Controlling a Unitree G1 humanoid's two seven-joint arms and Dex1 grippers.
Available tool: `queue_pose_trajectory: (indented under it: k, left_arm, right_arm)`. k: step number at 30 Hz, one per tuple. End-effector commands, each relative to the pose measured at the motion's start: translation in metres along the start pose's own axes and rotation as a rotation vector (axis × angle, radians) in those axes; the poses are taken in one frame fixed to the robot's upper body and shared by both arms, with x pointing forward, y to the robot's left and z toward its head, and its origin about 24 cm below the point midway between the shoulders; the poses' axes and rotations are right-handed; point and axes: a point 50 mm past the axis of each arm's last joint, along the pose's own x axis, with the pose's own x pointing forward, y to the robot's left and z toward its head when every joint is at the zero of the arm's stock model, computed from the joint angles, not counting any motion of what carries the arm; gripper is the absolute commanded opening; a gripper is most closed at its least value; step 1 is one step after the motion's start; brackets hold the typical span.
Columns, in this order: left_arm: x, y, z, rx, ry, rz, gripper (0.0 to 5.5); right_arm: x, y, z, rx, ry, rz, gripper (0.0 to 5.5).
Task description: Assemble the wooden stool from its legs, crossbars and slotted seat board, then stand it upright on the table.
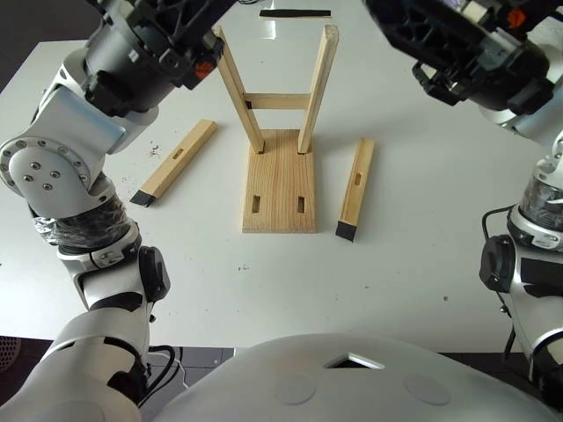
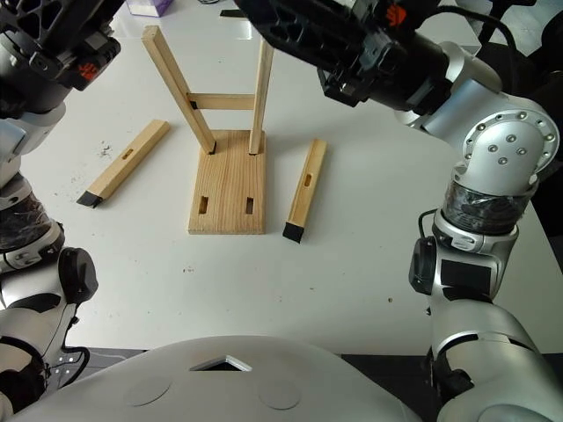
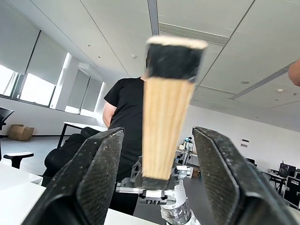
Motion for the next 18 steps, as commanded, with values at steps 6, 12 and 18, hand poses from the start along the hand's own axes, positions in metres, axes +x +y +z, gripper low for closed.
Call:
queue_pose_trajectory:
  k: [6, 12, 18]
  left_arm:
    - [-0.0008, -0.0021, -0.0006, 0.026, 0.075, -0.014, 2.71]
    - [-0.0031, -0.0014, -0.0027, 0.039, 0.086, -0.017, 2.71]
    - [-0.0044, -0.0002, 0.0002, 0.064, 0.085, -0.019, 1.91]
  right_arm:
    - [-0.0128, -0.0058, -0.0153, 0.023, 0.112, -0.022, 1.33]
    - [-0.0129, -0.0066, -0.0168, 0.035, 0.121, -0.02, 1.33]
    - [-0.015, -0.0081, -0.0195, 0.047, 0.129, -0.034, 1.33]
